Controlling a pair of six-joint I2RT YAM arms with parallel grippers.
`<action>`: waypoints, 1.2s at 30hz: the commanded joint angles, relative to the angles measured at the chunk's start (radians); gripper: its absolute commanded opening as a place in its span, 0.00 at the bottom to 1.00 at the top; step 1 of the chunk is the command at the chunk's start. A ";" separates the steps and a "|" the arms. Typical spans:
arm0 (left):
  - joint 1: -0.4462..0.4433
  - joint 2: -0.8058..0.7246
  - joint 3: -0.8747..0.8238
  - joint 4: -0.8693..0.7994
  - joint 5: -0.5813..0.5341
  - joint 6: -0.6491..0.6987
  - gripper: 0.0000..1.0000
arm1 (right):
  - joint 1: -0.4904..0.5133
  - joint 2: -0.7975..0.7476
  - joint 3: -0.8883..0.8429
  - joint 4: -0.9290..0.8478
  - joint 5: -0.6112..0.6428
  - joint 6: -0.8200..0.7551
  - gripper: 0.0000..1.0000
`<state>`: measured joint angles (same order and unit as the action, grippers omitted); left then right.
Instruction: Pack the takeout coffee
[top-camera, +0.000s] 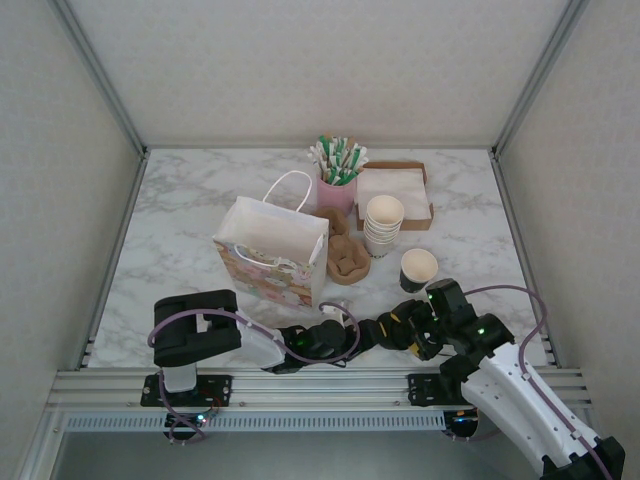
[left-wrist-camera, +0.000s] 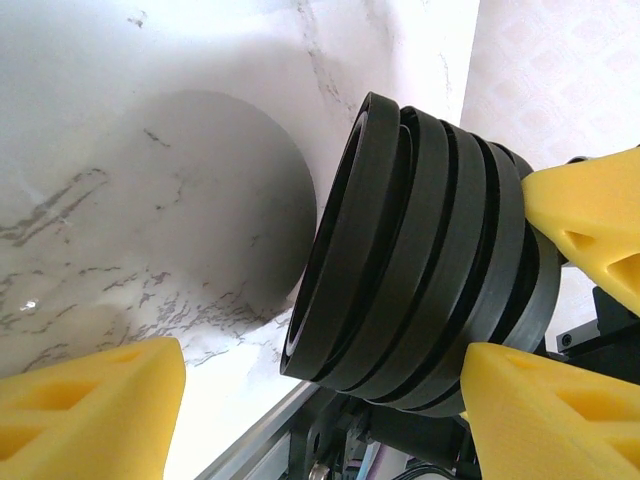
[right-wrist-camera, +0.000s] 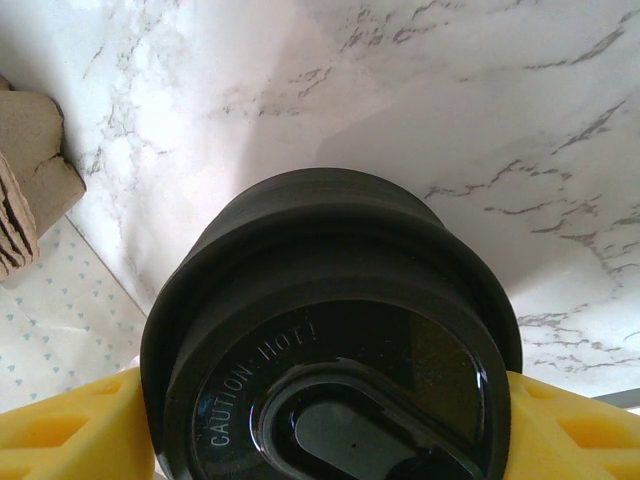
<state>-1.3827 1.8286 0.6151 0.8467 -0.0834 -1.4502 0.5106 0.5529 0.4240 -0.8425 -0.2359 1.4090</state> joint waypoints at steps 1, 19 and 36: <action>0.019 0.005 -0.016 -0.132 -0.036 -0.011 0.73 | -0.002 -0.008 0.017 -0.026 -0.034 -0.002 0.74; 0.037 0.029 -0.018 -0.104 -0.015 -0.013 0.73 | -0.003 0.100 0.155 -0.099 -0.034 -0.142 0.75; 0.022 -0.026 -0.045 -0.026 -0.048 0.080 0.74 | -0.002 0.304 0.271 -0.158 0.030 -0.348 0.74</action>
<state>-1.3705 1.8172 0.5980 0.8600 -0.0689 -1.4101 0.5098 0.8474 0.6708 -0.9874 -0.2047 1.1007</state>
